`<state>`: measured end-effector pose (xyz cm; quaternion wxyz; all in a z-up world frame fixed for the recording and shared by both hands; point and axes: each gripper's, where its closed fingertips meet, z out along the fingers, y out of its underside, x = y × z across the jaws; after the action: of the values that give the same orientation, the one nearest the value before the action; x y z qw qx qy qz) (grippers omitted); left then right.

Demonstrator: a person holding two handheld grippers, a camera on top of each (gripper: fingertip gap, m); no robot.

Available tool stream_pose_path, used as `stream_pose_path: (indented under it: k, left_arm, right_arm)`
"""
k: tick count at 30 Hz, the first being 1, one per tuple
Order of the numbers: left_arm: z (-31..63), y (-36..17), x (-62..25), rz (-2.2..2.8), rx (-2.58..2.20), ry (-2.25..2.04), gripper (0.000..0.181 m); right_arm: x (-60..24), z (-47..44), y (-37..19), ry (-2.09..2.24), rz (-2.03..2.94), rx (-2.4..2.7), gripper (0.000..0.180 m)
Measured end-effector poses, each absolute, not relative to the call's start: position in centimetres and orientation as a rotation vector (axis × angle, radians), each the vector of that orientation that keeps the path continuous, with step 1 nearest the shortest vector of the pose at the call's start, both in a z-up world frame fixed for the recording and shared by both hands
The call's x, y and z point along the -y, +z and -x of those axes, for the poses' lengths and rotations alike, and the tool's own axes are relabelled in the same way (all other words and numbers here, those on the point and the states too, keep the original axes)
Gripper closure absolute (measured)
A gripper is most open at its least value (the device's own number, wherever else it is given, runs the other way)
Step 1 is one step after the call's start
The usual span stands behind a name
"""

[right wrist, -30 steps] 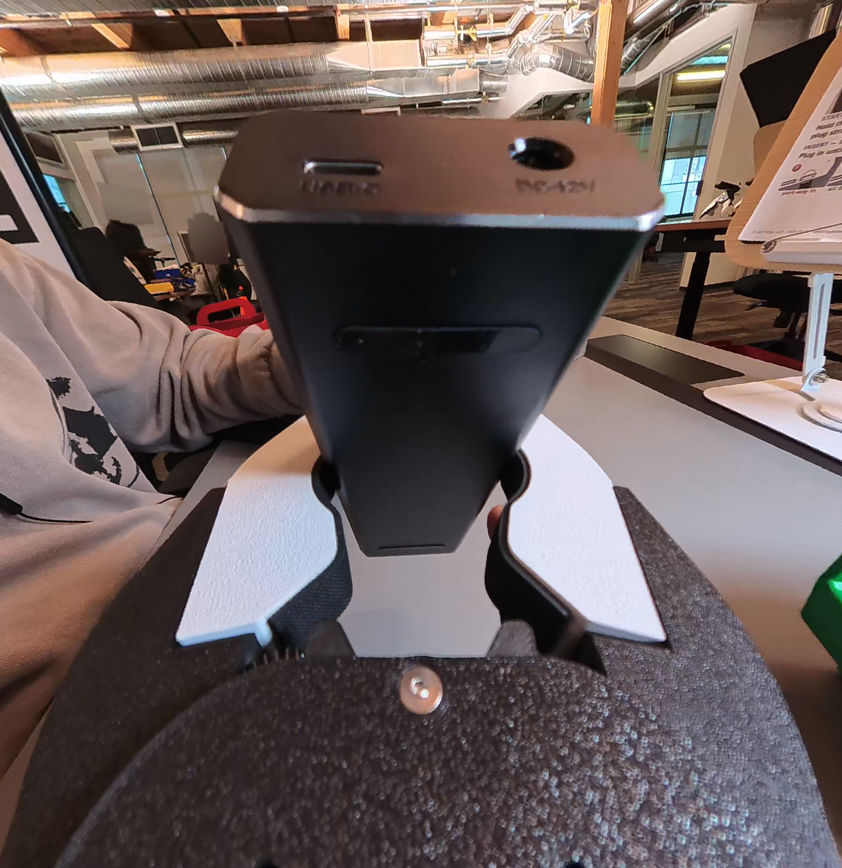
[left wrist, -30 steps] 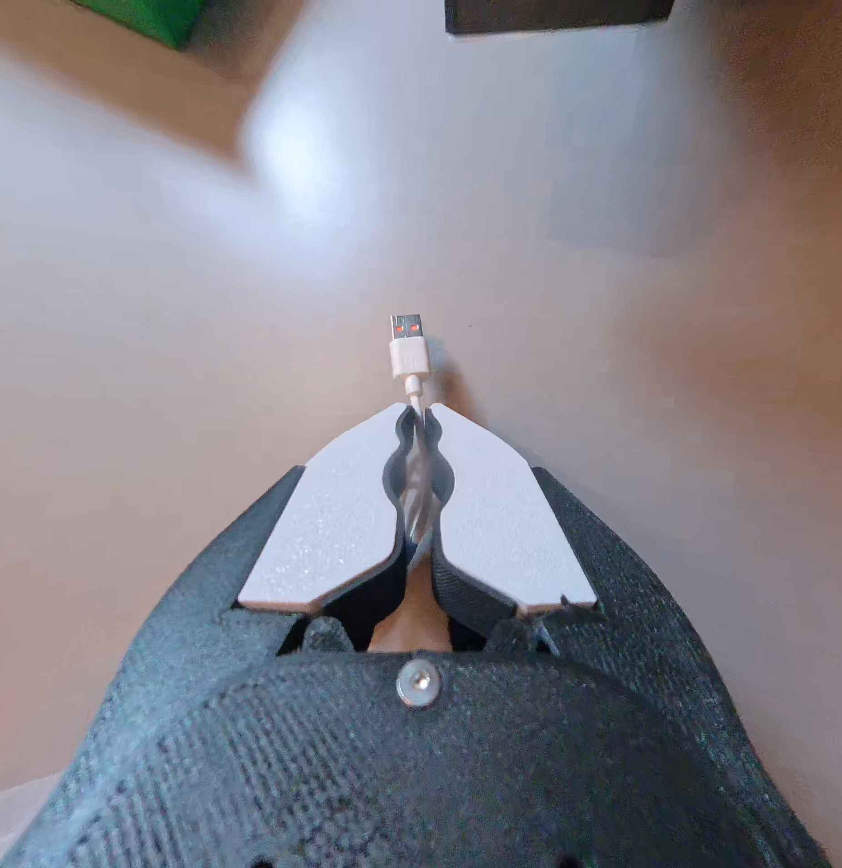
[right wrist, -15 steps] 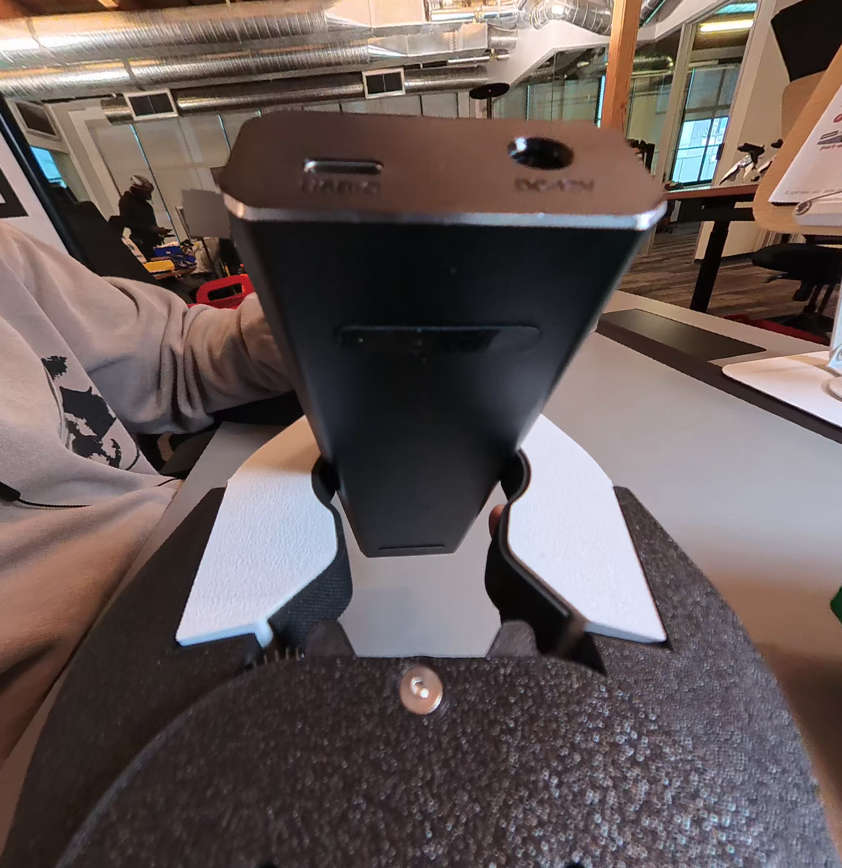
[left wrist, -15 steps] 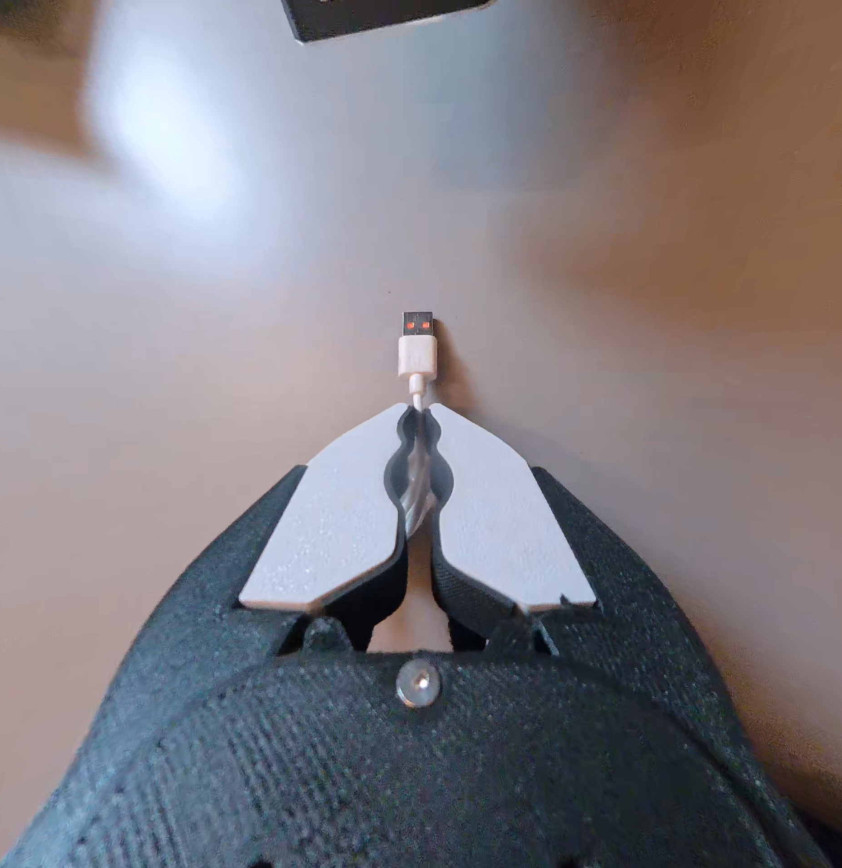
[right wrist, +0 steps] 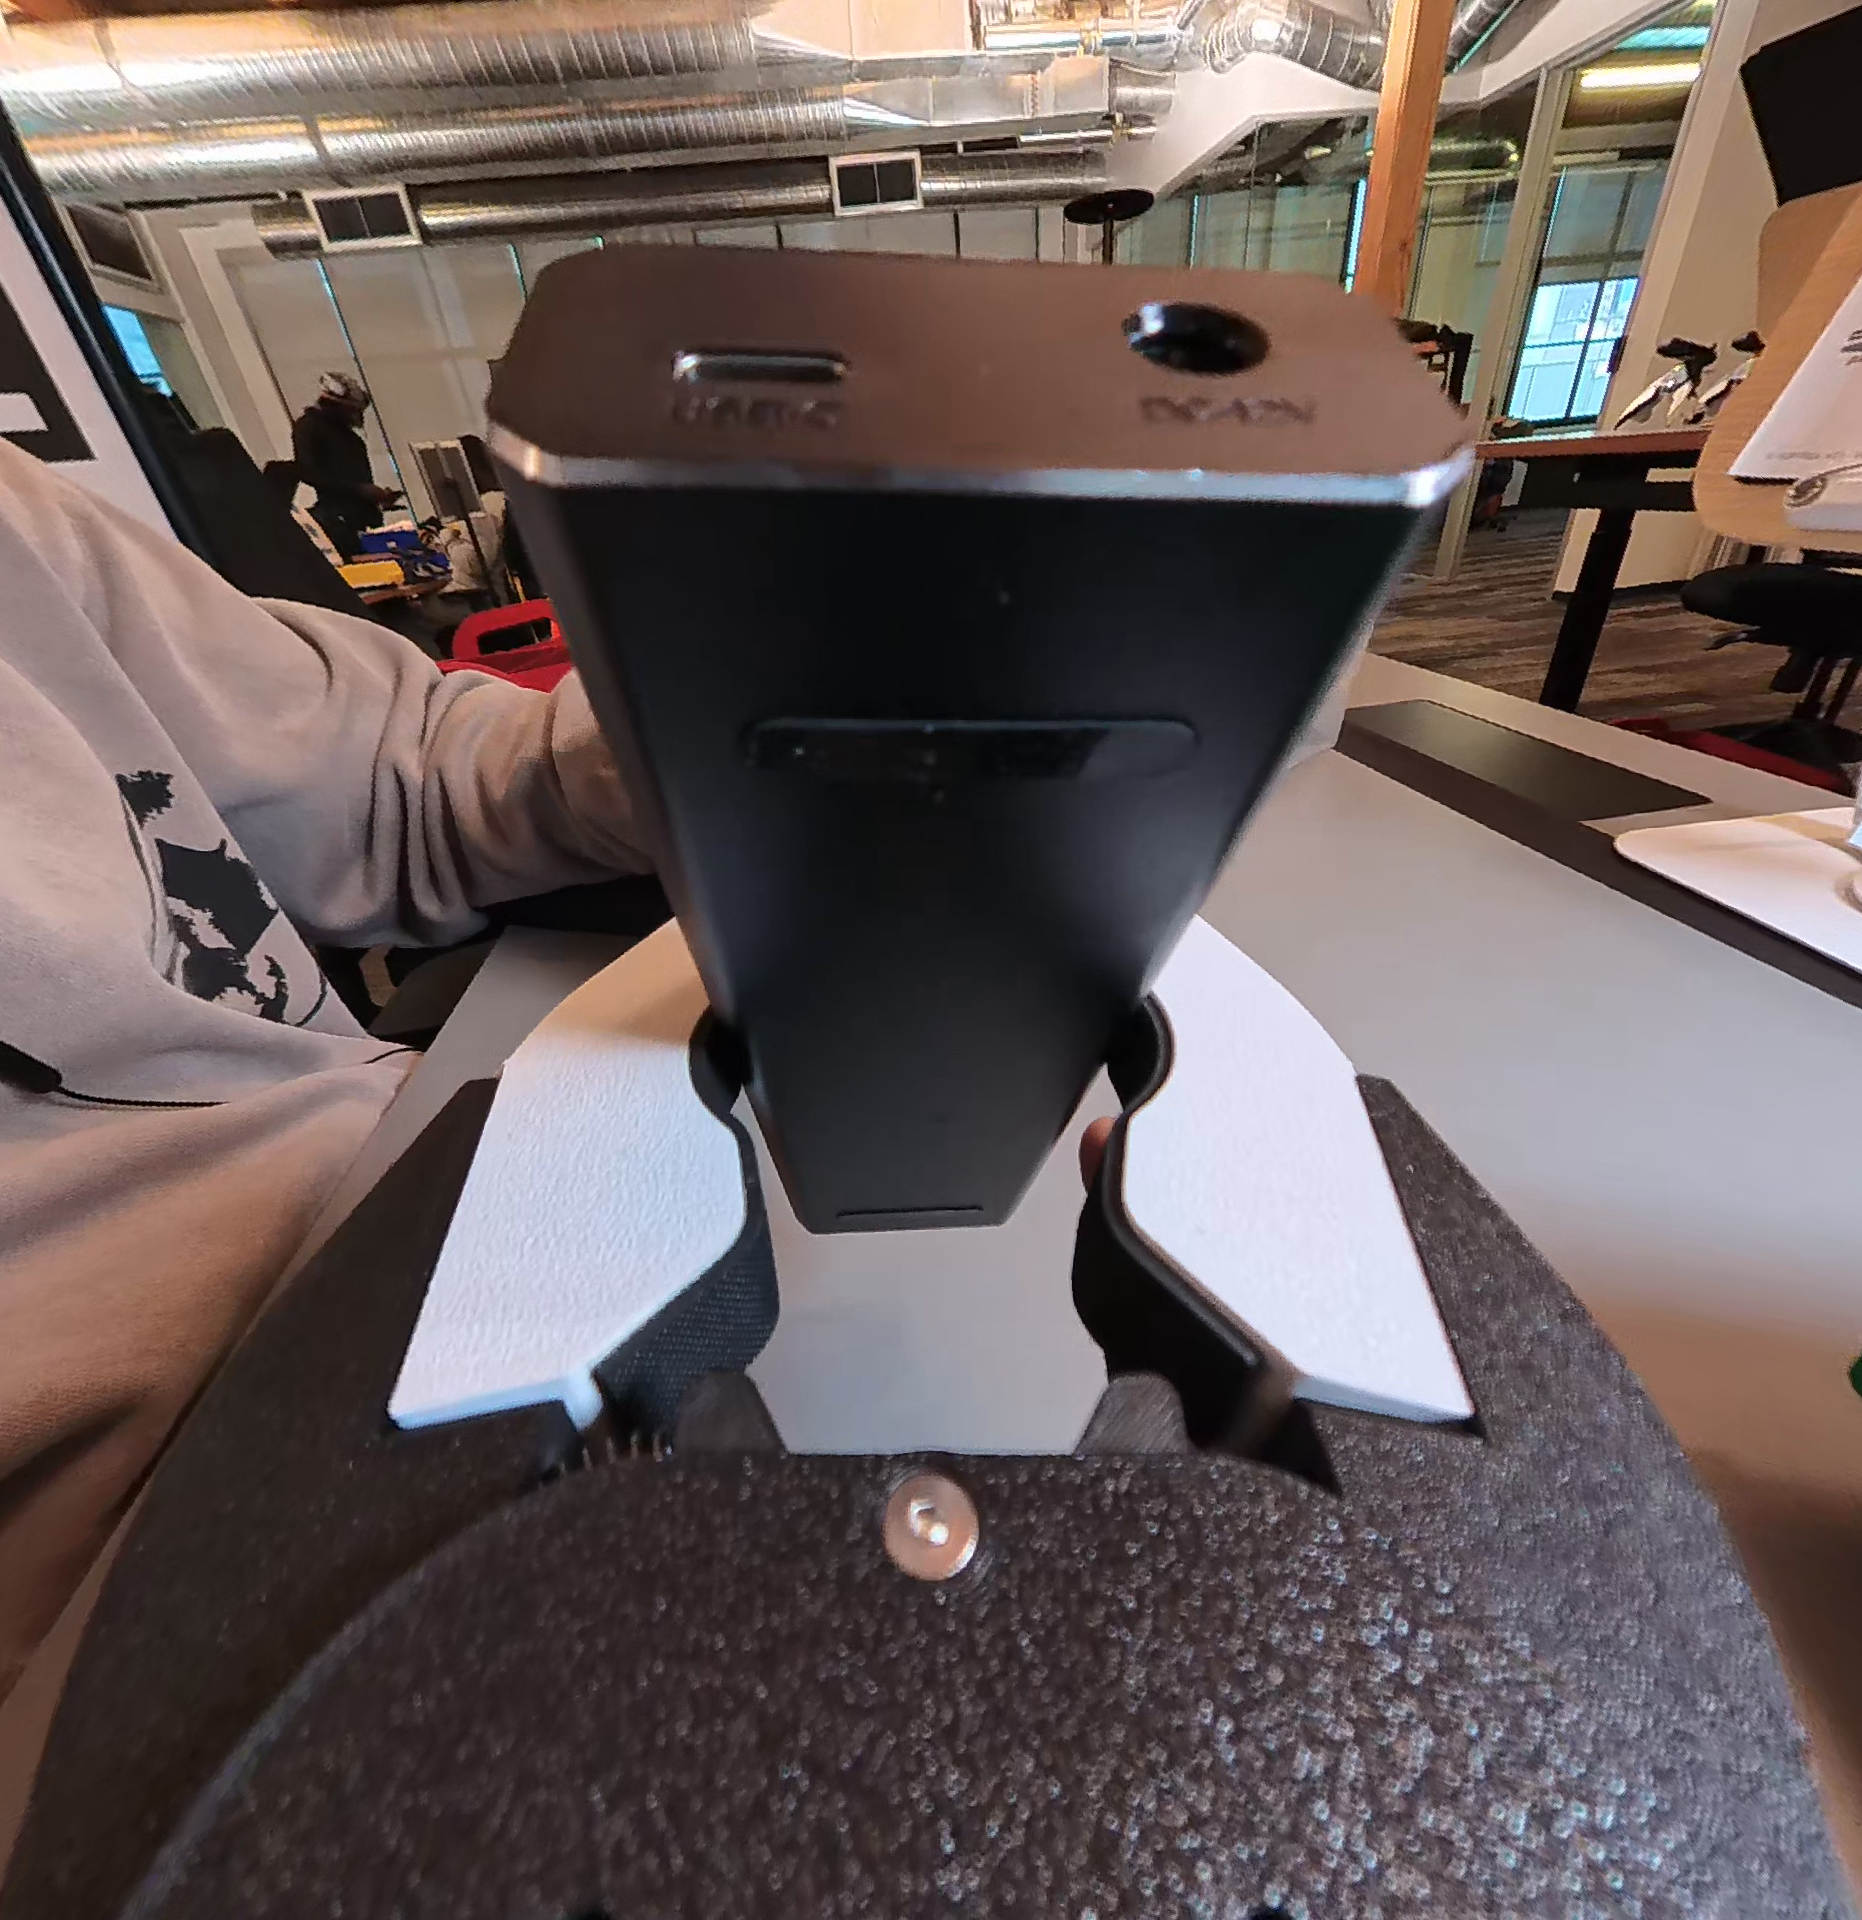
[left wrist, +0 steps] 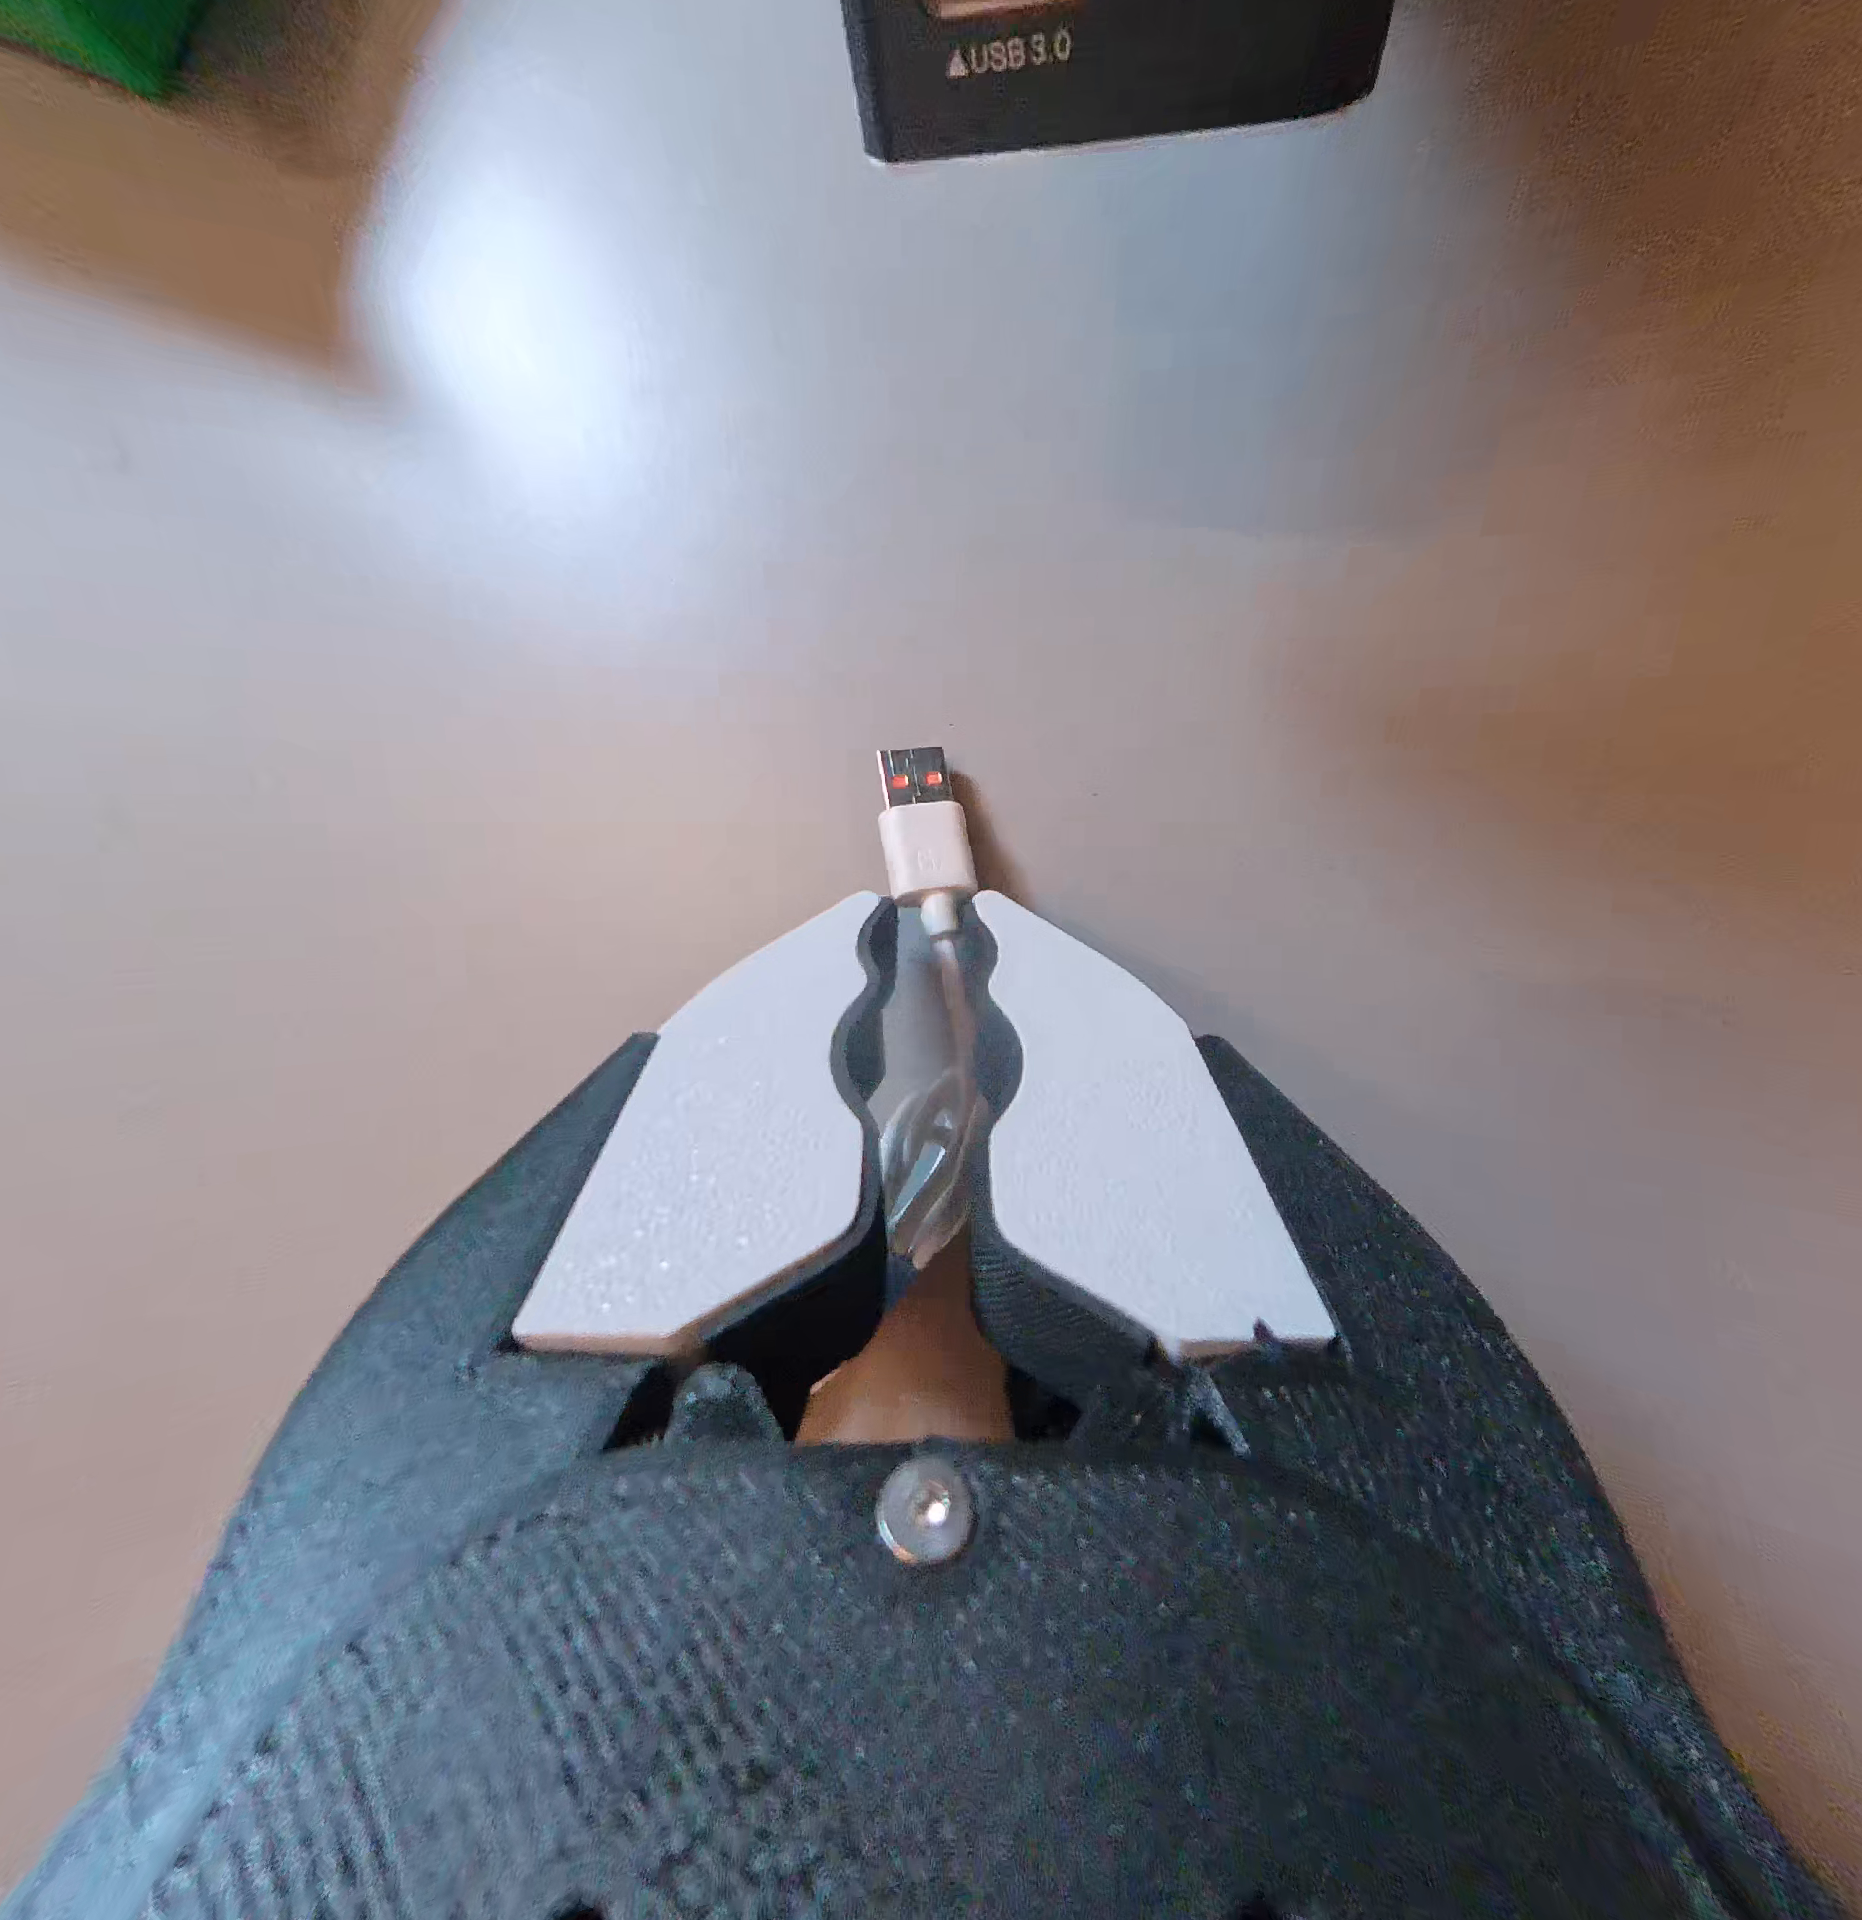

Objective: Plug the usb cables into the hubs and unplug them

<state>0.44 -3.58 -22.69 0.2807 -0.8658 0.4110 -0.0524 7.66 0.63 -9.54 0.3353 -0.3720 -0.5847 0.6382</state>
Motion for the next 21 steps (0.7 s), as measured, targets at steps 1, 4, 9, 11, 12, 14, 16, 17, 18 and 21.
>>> stream_pose_path:
  k: [1, 4, 9, 11, 12, 14, 16, 17, 18, 21]
  left_arm:
    - [-0.4, -22.5, 3.4, 2.308, -1.102, -0.131, 0.169]
    - [-0.9, -20.5, 3.0, 2.229, -1.055, -0.198, 0.174]
    - [-1.5, -14.5, 2.4, 2.103, -0.966, -0.384, 0.174]
    - [-2.6, -12.1, 2.1, 2.057, -0.999, -0.419, 0.174]
    - [-3.4, -11.0, 2.0, 2.039, -1.03, -0.425, 0.174]
    - [-4.8, -9.6, 1.8, 2.024, -1.108, -0.409, 0.174]
    - [-5.8, -9.1, 1.3, 2.041, -1.189, -0.363, 0.174]
    - [-6.2, -9.2, 1.1, 2.056, -1.227, -0.341, 0.174]
    - [-6.4, -9.3, 0.9, 2.071, -1.259, -0.329, 0.174]
    - [-7.1, -9.6, 1.0, 2.09, -1.322, -0.346, 0.174]
  right_arm:
    - [-0.5, -7.7, -9.5, 1.663, 0.96, 1.53, 0.109]
    - [-0.2, -7.9, -9.5, 1.655, 0.929, 1.549, 0.109]
    - [0.3, -8.0, -9.7, 1.648, 0.909, 1.59, 0.109]
    - [0.4, -7.9, -10.0, 1.642, 0.918, 1.607, 0.109]
    - [0.4, -7.8, -10.1, 1.629, 0.921, 1.617, 0.109]
    - [0.7, -7.6, -10.4, 1.596, 0.926, 1.642, 0.109]
    - [1.1, -7.4, -10.7, 1.561, 0.935, 1.683, 0.109]
    - [1.3, -7.2, -10.8, 1.537, 0.941, 1.706, 0.109]
    - [1.5, -7.1, -10.9, 1.502, 0.943, 1.725, 0.109]
    - [1.5, -6.6, -11.6, 1.351, 0.959, 1.776, 0.109]
